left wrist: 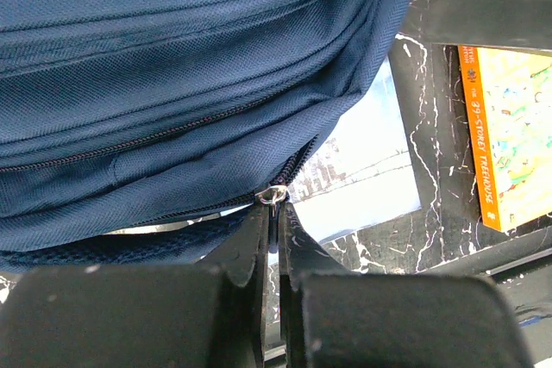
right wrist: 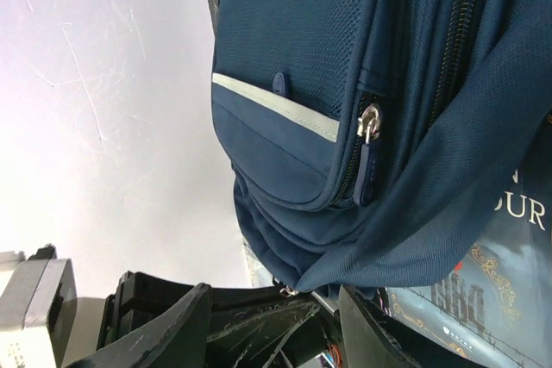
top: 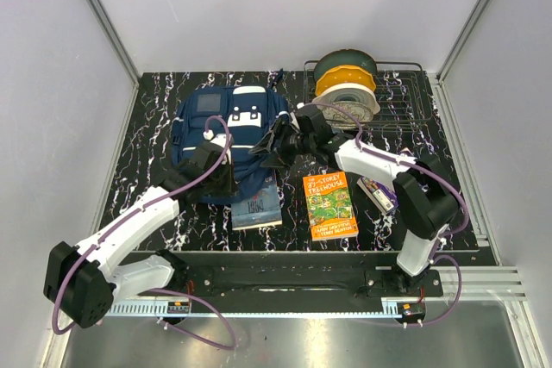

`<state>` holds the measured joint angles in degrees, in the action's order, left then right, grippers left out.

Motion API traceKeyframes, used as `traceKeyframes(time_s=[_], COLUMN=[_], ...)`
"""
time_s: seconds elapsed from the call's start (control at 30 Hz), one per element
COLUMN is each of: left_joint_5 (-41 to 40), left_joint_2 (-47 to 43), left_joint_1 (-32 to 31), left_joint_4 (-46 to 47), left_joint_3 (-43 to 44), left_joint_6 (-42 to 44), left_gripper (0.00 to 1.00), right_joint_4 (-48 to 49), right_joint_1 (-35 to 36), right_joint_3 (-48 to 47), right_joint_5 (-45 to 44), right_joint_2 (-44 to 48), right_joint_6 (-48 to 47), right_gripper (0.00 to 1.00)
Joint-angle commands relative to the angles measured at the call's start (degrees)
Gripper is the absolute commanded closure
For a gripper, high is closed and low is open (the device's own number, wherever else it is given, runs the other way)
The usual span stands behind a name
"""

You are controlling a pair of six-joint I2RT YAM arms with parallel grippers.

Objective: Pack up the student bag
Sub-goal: Unzip the student bag at the center of the board.

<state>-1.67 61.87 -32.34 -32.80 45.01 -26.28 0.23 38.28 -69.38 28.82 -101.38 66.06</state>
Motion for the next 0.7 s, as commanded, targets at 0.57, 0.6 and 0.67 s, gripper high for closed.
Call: traceKeyframes(time_s=[0.57, 0.6, 0.67], left_joint_5=[3.61, 3.61, 3.43], left_joint_2=[-1.22, -1.13, -1.13], left_joint_1=[-2.03, -2.11, -2.2], left_joint_4=[6.17, 6.17, 6.34], left_joint_3=[4.47, 4.56, 4.73], left_joint_6=[1.76, 1.76, 1.76], left_gripper=[1.0, 1.0, 1.0], right_joint_4=[3.55, 3.2, 3.29], right_joint_1=[2.67, 2.59, 2.76], right_joint_3=[-2.77, -2.86, -2.77], right_joint_5=[-4.65, -4.82, -4.91], right_joint_2=[-5.31, -5.4, -5.67], right_joint_6=[3.46, 3.37, 3.28], right_gripper=[0.47, 0.48, 0.5])
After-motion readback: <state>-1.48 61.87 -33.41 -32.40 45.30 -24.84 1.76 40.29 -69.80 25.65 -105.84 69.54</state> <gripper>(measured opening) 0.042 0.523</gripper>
